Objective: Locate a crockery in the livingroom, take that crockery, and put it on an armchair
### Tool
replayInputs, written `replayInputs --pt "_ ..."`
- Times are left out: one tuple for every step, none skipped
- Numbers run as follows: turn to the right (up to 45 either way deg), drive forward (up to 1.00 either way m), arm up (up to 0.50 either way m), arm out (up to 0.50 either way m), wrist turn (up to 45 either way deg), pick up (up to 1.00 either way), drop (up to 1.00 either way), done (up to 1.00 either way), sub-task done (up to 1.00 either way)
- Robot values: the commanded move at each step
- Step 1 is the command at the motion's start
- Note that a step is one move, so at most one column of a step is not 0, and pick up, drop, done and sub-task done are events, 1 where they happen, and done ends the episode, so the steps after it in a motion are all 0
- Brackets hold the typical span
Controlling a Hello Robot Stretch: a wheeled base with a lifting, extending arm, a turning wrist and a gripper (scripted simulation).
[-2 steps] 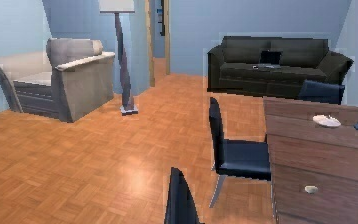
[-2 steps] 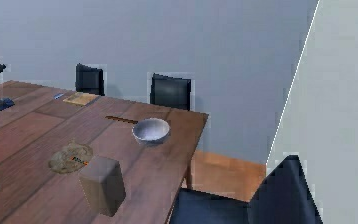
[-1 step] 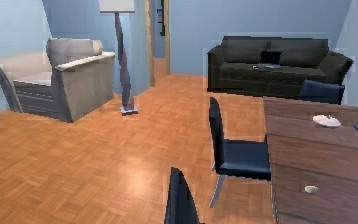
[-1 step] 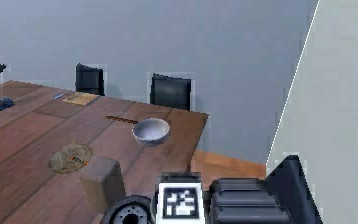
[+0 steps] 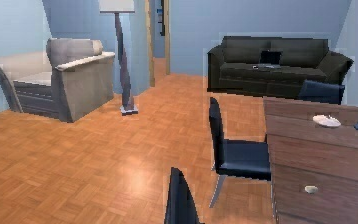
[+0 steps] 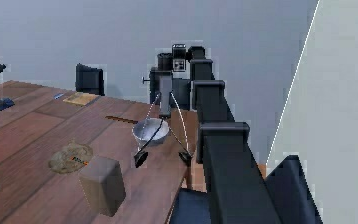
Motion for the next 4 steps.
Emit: replayInputs --pt "0.0 0.00 0.00 0.00 45.0 0.00 0.00 0.00 0.00" --pt "0.0 0.00 0.00 0.00 45.0 0.00 0.00 0.00 0.00" --pt "0.0 0.00 0.00 0.00 45.0 0.00 0.00 0.00 0.00" --pt "0.0 0.00 0.00 0.00 15.0 0.00 0.00 0.00 0.00"
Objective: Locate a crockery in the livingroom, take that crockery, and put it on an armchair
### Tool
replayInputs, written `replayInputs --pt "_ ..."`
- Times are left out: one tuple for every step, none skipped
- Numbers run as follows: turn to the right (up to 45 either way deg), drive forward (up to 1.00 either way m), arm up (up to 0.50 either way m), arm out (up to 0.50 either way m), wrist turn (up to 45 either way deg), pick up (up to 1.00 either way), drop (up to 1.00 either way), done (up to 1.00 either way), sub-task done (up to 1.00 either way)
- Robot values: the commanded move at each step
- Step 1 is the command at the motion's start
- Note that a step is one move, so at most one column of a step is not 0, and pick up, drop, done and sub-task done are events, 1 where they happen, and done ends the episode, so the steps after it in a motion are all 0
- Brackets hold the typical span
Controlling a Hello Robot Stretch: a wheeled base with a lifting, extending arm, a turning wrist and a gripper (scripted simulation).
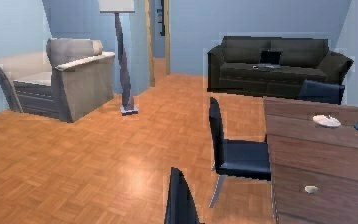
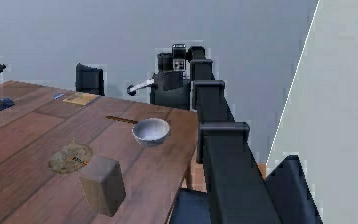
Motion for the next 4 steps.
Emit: replayInputs --pt "0.0 0.00 -0.24 0.00 0.0 0.00 0.00 0.00 0.00" --pt "0.0 0.00 0.00 0.00 0.0 1.00 0.00 0.00 0.00" --pt "0.0 0.00 0.10 0.00 0.0 0.00 0.00 0.00 0.00" --pt "0.0 0.00 0.14 0.00 0.0 0.00 0.00 0.00 0.00"
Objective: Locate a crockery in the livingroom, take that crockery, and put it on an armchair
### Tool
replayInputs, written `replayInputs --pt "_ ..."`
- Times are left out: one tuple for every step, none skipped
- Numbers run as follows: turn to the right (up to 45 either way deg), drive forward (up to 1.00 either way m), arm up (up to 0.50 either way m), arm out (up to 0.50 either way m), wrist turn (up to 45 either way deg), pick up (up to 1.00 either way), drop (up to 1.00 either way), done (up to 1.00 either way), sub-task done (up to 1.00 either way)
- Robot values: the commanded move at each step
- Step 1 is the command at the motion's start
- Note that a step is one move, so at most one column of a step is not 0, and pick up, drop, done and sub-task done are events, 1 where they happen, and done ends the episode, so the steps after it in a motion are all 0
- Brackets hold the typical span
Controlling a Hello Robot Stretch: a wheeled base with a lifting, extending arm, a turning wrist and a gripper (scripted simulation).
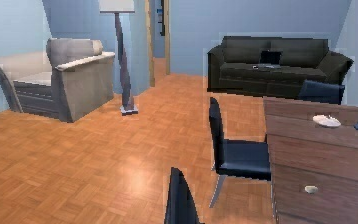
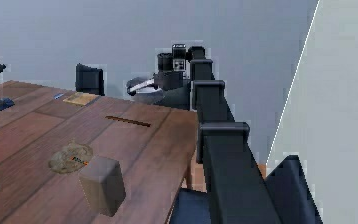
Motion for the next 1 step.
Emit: replayInputs --pt "0.0 0.00 0.00 0.00 -45.0 0.00 0.00 0.00 0.00"
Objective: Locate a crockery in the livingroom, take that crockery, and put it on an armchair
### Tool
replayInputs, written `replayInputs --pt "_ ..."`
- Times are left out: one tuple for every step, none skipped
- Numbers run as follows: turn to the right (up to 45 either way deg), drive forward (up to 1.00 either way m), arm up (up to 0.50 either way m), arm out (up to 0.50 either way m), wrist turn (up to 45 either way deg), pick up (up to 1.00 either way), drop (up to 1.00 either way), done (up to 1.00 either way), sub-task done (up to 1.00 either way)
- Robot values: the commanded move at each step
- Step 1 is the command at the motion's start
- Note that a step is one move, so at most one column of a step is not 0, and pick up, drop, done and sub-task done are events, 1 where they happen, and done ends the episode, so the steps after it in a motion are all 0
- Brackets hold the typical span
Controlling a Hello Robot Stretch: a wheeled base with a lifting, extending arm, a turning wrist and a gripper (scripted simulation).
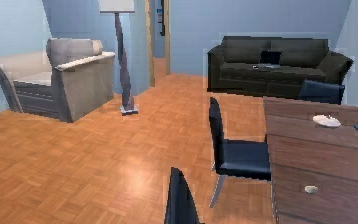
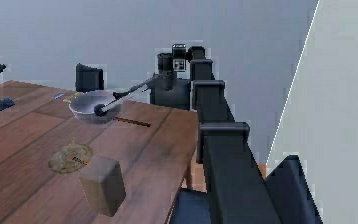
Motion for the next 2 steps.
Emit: replayInputs --pt "0.0 0.00 0.00 0.00 -45.0 0.00 0.00 0.00 0.00" --pt "0.0 0.00 0.00 0.00 -9.0 0.00 0.00 0.00 0.00"
